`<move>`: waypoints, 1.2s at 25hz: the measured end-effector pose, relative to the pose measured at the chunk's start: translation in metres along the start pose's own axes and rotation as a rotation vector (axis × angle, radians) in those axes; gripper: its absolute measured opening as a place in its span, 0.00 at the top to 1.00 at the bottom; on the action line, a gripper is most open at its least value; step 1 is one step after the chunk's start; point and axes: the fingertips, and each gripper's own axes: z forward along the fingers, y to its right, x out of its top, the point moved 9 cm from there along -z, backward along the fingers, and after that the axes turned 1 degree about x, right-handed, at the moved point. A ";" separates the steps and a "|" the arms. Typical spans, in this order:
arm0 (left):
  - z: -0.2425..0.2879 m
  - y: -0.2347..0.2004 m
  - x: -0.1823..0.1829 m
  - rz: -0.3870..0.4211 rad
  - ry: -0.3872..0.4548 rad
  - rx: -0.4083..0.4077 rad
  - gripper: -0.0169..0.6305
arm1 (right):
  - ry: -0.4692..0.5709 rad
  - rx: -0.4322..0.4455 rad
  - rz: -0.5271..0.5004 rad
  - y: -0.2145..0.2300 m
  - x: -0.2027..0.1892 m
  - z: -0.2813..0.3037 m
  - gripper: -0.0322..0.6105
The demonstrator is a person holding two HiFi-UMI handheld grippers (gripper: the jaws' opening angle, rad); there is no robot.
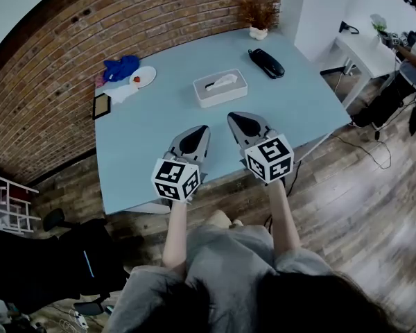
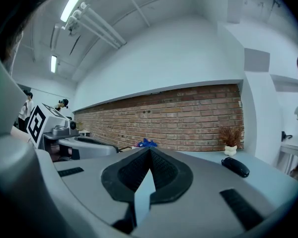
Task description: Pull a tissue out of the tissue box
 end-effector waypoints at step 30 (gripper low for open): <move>0.094 -0.084 -0.006 -0.063 -0.056 0.070 0.97 | -0.027 0.153 0.105 0.074 -0.010 0.118 0.95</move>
